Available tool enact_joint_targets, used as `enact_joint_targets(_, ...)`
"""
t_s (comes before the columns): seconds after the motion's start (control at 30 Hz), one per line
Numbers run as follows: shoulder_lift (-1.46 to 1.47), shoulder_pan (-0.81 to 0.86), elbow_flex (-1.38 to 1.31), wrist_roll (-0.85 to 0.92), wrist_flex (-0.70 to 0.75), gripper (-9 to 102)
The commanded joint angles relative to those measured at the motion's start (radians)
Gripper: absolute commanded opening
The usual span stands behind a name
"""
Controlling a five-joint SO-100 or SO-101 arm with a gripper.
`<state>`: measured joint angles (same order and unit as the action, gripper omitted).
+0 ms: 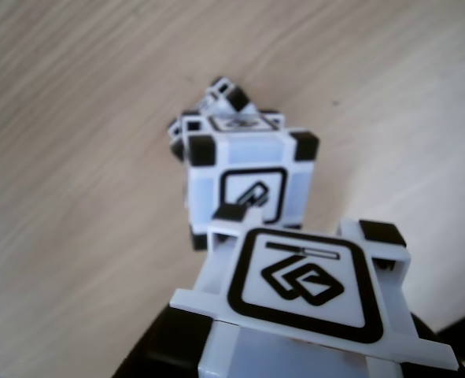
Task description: Stack cubes from left to right.
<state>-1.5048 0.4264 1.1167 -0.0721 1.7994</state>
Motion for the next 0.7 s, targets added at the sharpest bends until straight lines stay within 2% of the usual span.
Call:
enact_joint_targets(0.0,-0.003,-0.005,-0.037,-0.02,0.002,3)
enact_joint_targets(0.67,0.029,-0.1,-0.037,-0.069,0.003,3)
